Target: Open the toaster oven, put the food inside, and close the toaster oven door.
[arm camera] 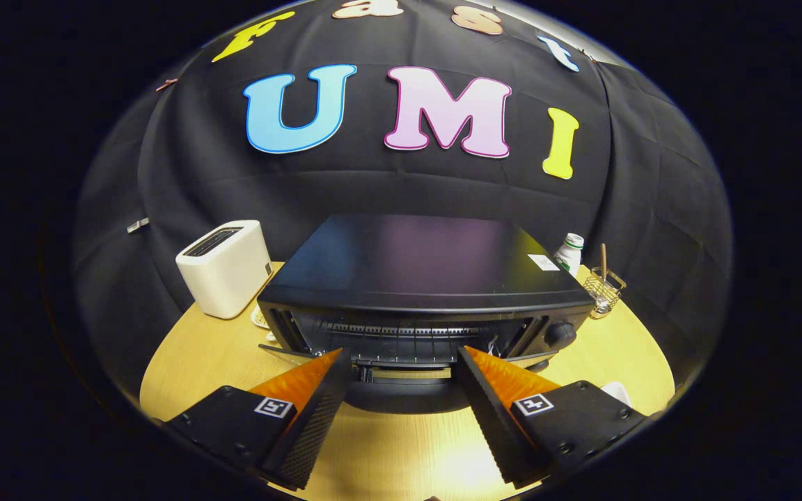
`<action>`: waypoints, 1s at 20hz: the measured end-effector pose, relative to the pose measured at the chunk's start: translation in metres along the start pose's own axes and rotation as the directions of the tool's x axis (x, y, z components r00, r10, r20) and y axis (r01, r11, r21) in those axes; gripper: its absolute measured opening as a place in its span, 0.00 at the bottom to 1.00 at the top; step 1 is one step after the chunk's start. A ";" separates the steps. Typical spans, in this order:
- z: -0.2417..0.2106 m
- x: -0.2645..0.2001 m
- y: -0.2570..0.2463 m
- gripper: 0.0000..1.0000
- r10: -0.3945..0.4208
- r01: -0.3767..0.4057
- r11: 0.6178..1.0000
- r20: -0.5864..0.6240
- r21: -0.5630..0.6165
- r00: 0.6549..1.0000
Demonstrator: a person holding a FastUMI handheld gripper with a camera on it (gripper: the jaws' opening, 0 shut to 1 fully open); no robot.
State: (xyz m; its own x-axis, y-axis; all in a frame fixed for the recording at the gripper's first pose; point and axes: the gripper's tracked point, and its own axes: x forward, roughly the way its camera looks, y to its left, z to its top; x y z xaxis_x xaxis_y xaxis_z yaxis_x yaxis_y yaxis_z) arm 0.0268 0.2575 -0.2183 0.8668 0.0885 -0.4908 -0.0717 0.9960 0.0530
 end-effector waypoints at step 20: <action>-0.127 -0.035 0.004 0.99 0.030 -0.044 0.998 -0.230 -0.055 0.973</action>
State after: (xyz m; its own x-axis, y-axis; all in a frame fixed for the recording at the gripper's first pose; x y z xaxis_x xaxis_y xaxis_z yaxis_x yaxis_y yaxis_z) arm -0.0665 0.2597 -0.3108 0.7276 0.1185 -0.6757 -0.1364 0.9903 0.0268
